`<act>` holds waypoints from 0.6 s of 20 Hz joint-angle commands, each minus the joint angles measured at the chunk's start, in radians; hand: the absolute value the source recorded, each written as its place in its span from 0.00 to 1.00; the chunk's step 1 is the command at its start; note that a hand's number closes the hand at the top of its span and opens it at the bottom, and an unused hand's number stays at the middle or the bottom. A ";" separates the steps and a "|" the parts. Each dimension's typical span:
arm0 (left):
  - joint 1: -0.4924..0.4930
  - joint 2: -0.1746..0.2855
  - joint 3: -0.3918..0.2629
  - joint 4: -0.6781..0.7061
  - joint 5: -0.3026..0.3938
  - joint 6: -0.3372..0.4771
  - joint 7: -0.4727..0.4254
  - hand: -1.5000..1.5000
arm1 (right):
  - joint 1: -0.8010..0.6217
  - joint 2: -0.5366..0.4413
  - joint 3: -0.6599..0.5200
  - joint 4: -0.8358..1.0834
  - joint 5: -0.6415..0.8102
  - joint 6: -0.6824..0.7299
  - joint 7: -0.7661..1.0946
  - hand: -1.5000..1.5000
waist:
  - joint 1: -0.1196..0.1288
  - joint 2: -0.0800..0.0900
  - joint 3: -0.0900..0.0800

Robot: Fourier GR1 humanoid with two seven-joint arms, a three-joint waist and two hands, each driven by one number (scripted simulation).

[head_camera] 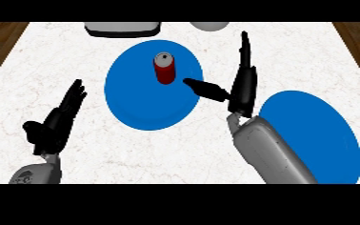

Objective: Pick the can from the plate and place it in the plate

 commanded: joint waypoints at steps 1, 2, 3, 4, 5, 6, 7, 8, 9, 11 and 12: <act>0.025 -0.024 -0.028 -0.041 -0.018 0.011 0.023 0.50 | 0.149 -0.093 -0.056 -0.147 -0.105 0.124 -0.146 0.00 | -0.003 -0.003 -0.001; 0.028 -0.040 -0.029 -0.033 -0.021 0.024 -0.006 0.50 | 0.227 -0.046 -0.041 -0.080 -0.146 0.117 -0.307 0.00 | 0.002 0.000 0.000; 0.017 -0.015 -0.026 -0.057 -0.026 0.017 0.041 0.50 | 0.222 -0.131 -0.061 -0.171 -0.145 0.195 -0.234 0.00 | -0.005 -0.004 -0.001; 0.031 -0.026 -0.028 -0.063 -0.018 0.014 0.038 0.50 | 0.257 -0.136 -0.105 -0.153 -0.213 0.237 -0.339 0.00 | -0.001 -0.002 0.000; 0.013 -0.031 -0.015 0.021 -0.040 0.031 -0.028 0.50 | 0.269 -0.121 -0.103 -0.149 -0.185 0.247 -0.325 0.00 | -0.003 -0.002 -0.001; 0.041 0.011 0.005 -0.003 -0.002 -0.034 -0.041 0.50 | 0.299 -0.147 -0.128 -0.152 -0.230 0.297 -0.378 0.00 | -0.002 -0.002 -0.001; 0.028 0.013 0.008 0.023 -0.007 -0.035 -0.049 0.50 | 0.373 -0.133 -0.112 -0.162 -0.226 0.292 -0.421 0.00 | -0.005 -0.002 -0.001; 0.017 0.000 0.012 0.024 -0.009 -0.021 -0.052 0.50 | 0.341 -0.119 -0.147 -0.081 -0.222 0.316 -0.464 0.00 | -0.001 -0.002 -0.001; 0.006 -0.001 0.009 -0.003 -0.018 -0.006 -0.001 0.50 | 0.306 -0.137 -0.177 -0.079 -0.226 0.368 -0.419 0.00 | 0.000 -0.002 -0.001; 0.101 -0.021 -0.012 -0.068 -0.029 -0.014 -0.025 0.50 | 0.362 -0.091 -0.178 -0.084 -0.180 0.339 -0.476 0.00 | 0.001 -0.003 -0.001; 0.025 -0.017 0.009 -0.037 -0.019 -0.007 0.004 0.50 | 0.327 -0.110 -0.240 -0.056 -0.217 0.408 -0.463 0.00 | 0.000 -0.003 -0.001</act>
